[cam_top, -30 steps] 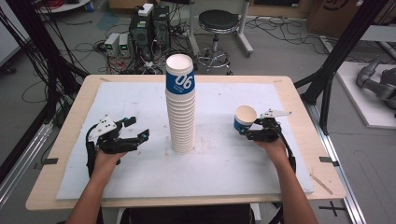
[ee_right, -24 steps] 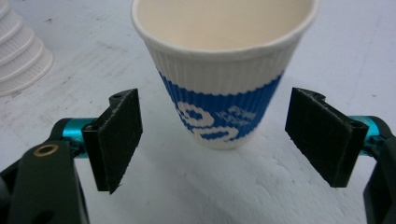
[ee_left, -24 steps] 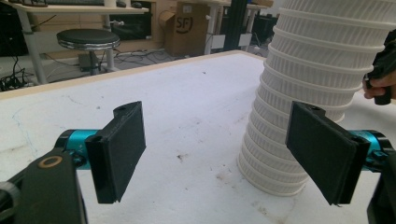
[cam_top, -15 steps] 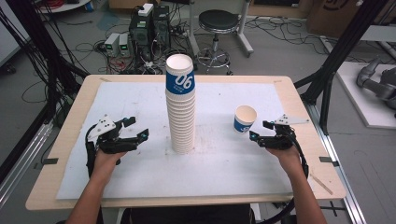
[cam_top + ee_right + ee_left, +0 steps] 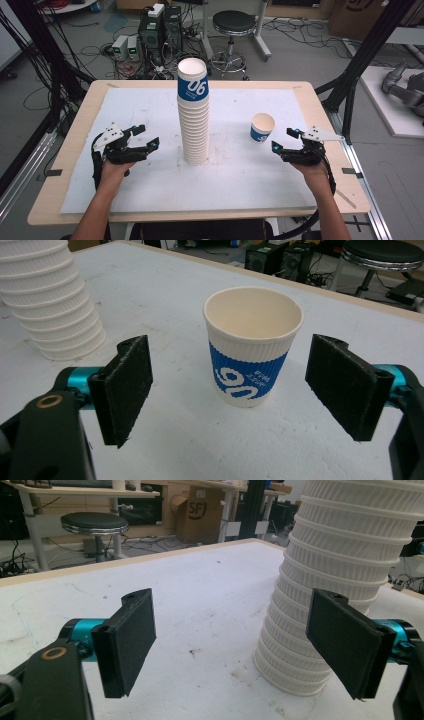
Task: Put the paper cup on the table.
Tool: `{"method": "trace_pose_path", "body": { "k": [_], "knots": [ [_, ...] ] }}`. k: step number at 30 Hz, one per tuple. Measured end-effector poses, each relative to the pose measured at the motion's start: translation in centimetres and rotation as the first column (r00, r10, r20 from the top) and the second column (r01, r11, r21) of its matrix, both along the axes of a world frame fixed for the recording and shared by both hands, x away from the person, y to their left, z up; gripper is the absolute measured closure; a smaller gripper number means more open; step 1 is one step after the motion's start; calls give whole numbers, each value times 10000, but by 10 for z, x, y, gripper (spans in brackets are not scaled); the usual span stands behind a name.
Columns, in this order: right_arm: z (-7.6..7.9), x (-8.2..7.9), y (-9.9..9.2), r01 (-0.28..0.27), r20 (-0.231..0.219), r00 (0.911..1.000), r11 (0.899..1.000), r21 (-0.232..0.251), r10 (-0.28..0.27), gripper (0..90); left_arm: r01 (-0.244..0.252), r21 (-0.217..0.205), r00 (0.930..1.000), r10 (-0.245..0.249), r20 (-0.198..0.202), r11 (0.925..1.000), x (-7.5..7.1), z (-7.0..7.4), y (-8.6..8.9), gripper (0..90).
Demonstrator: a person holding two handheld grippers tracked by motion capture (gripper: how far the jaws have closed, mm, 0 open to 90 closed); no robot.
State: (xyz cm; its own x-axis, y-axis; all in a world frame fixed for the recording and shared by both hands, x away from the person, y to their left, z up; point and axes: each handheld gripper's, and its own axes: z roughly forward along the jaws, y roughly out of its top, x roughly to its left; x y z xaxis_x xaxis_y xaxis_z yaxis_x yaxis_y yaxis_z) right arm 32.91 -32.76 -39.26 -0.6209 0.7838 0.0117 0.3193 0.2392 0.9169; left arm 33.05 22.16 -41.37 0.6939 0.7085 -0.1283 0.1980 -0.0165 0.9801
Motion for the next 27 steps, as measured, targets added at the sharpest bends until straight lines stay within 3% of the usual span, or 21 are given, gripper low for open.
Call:
{"method": "trace_pose_path", "body": {
  "k": [27],
  "knots": [
    [5,-8,3,-33,187,9998,10000,10,33,194,8,9,9998,-8,187,10000,-7,3,1,200]
  ]
}}
